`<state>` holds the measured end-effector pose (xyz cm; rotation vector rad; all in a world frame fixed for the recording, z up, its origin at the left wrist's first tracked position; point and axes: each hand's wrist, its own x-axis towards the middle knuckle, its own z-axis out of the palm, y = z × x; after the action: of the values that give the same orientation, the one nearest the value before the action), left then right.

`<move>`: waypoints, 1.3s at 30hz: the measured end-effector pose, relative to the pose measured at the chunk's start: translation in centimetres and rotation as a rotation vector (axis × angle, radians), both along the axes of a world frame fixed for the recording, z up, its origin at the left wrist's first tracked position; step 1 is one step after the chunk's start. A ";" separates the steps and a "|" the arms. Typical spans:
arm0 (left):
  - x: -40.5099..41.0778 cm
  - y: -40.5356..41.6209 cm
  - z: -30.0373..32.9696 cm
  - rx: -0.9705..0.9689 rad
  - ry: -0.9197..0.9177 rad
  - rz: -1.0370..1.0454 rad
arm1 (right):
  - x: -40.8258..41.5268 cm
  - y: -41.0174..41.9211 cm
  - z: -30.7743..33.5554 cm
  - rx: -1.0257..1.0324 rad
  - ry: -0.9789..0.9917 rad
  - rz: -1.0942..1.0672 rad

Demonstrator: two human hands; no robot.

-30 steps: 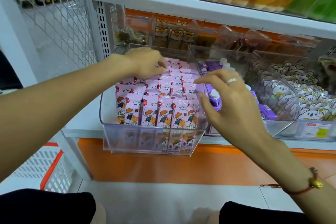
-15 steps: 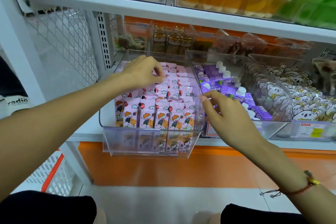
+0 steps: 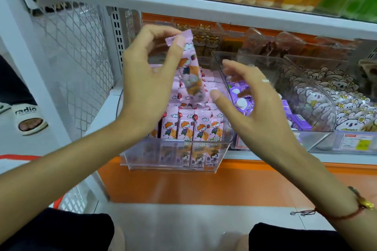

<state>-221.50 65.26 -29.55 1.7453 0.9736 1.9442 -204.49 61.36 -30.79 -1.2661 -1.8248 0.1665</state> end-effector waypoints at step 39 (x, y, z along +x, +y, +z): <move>1.8 -3.2 -4.7 -0.307 0.250 -0.236 | -0.8 -0.1 0.6 -0.229 0.562 0.046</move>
<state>-219.70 62.03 -34.28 1.8510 1.0306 1.3760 -205.28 61.25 -30.17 -1.1780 -1.3716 0.7009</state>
